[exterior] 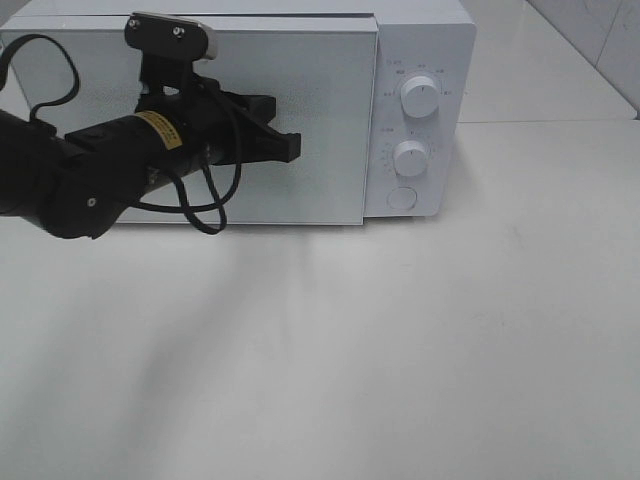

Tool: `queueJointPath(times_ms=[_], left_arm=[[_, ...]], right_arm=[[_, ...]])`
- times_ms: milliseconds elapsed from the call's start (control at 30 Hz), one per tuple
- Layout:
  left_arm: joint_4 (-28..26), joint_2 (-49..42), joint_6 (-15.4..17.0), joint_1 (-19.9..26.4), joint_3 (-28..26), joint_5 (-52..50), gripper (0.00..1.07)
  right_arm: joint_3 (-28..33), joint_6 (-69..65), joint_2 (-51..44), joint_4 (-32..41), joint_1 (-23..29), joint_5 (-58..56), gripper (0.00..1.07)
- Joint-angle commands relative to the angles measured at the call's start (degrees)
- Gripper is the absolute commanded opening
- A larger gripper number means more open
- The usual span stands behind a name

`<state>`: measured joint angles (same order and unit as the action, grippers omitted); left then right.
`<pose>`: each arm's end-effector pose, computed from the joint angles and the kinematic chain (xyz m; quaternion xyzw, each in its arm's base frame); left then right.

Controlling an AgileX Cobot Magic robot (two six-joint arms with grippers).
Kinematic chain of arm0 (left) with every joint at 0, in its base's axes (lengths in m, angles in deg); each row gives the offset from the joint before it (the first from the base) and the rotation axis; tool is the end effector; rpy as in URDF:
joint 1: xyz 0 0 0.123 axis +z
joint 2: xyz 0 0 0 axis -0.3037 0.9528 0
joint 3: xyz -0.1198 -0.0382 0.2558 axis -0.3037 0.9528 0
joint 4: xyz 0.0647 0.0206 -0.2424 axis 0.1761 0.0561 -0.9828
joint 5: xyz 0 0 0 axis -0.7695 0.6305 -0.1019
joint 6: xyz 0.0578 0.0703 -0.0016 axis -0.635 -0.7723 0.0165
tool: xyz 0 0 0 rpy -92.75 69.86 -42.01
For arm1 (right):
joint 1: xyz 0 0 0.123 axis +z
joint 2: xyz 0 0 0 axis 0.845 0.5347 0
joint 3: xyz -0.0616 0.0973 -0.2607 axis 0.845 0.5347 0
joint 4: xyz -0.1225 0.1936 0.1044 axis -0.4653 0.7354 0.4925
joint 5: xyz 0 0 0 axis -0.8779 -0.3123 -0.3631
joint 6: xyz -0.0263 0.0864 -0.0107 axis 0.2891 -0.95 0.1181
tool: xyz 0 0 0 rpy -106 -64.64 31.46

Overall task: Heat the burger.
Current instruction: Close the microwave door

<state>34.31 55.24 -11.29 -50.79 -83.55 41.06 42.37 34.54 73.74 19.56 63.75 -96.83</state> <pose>0.3364 -0.2205 0.1720 0.2092 0.7483 -0.1950 0.5985 -0.0038 -0.0073 0.2846 0.0396 0.8333 0.0395 0.5499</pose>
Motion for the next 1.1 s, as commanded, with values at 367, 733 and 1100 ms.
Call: queueJointPath(times_ms=[367, 733, 1100], left_arm=[[-3.8, 4.9, 0.0, 0.3, -10.6, 0.7, 0.0], [-3.4, 3.3, 0.1, -2.1, -10.8, 10.7, 0.0], [-3.5, -3.2, 0.1, -6.6, -8.7, 32.6, 0.25]], right_arm=[[0.3, 0.5, -1.5, -0.1, -0.2, 0.0, 0.76], [0.3, 0.5, -1.5, -0.1, -0.2, 0.0, 0.76], [0.3, 0.5, -1.5, -0.1, -0.2, 0.0, 0.76]])
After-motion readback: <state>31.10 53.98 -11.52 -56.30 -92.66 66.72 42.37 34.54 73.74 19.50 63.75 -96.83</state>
